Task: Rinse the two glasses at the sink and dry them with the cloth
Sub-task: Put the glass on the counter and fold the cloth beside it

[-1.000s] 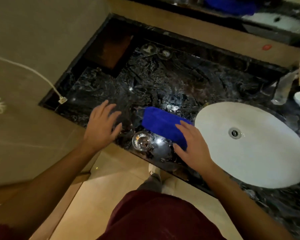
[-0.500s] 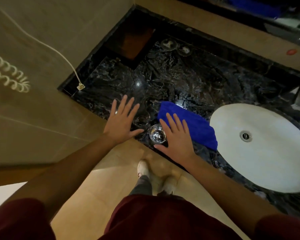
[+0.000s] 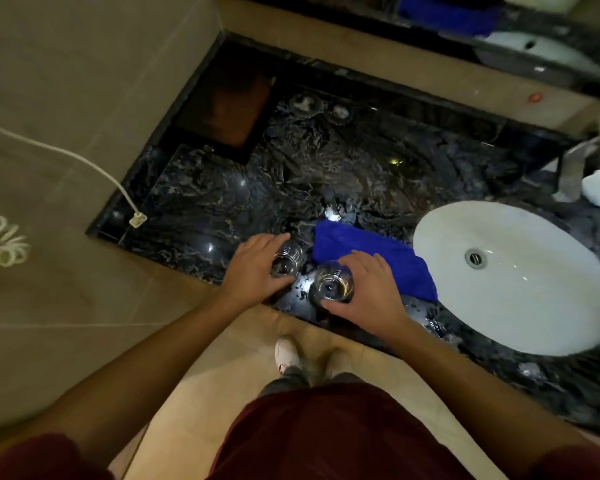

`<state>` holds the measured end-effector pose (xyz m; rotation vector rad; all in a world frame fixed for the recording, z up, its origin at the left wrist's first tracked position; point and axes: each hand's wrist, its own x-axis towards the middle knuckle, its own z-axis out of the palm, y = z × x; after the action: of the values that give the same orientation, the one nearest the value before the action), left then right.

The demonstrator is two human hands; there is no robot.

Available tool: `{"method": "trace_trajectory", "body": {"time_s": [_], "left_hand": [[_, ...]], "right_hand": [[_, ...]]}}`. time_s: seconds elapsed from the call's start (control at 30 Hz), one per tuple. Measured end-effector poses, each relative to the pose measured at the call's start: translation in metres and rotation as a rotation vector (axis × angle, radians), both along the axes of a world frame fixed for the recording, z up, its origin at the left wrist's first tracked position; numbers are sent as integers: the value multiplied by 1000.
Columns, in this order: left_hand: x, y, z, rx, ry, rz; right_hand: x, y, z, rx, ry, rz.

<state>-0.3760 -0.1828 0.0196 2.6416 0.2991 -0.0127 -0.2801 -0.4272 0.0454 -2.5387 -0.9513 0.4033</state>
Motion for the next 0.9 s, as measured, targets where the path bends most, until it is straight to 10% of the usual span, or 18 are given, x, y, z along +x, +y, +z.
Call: {"method": "trace_trajectory", "body": {"time_s": [0.43, 0.9], "left_hand": [[151, 84, 88, 122, -120, 104], [351, 180, 47, 232, -99, 65]], "right_hand": [[161, 52, 62, 224, 101, -259], [326, 187, 19, 236, 87, -502]]}}
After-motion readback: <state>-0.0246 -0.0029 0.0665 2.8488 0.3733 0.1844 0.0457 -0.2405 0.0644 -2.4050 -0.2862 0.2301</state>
